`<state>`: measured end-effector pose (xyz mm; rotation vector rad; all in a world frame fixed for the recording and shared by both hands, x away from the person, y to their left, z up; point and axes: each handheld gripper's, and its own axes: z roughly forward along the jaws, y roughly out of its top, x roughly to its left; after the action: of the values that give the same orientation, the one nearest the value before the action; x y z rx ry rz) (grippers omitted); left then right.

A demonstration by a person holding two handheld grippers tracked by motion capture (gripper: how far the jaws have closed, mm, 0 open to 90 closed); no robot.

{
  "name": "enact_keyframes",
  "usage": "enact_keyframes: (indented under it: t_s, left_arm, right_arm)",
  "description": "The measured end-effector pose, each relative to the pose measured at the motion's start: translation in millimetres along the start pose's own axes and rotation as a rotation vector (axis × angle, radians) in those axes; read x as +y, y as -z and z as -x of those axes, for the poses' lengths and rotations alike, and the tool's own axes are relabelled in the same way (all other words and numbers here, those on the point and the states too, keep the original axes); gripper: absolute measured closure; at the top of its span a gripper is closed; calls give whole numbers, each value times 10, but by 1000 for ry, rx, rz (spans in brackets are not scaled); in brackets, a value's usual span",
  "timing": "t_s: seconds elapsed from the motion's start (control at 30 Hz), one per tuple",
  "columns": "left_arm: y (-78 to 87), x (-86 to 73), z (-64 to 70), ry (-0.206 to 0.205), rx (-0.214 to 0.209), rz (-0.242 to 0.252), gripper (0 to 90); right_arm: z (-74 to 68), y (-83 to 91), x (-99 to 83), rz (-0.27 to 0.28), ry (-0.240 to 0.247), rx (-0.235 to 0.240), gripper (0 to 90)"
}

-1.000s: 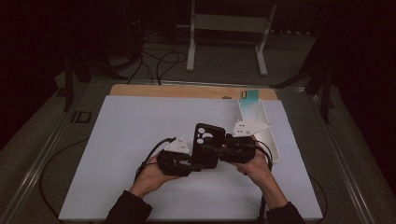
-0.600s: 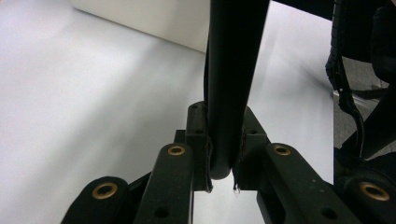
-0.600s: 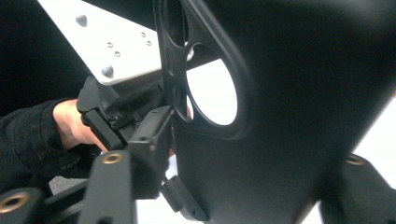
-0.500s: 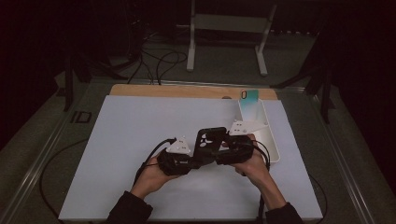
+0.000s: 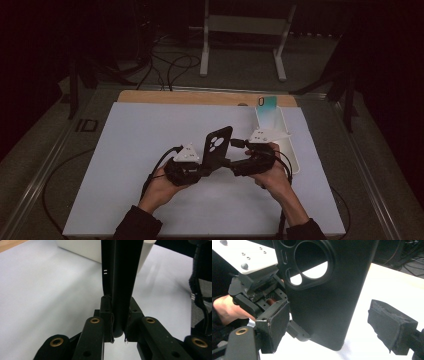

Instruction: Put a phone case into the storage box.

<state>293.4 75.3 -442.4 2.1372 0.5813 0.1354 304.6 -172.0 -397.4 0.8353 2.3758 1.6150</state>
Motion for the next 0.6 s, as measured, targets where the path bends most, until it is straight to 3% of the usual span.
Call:
enact_keyframes:
  t_s: [0.23, 0.57, 0.6]
  left_arm:
    - [-8, -18, -25, 25, 27, -6, 805]
    - [-37, -28, -25, 27, 35, -16, 805]
    - [-68, -35, -14, 33, 31, -25, 805]
  right_arm:
    - [-9, 26, 30, 13, -16, -52, 181]
    - [-46, 13, 94, 29, -38, -77, 216]
    - [-82, -5, 148, 52, -53, -88, 218]
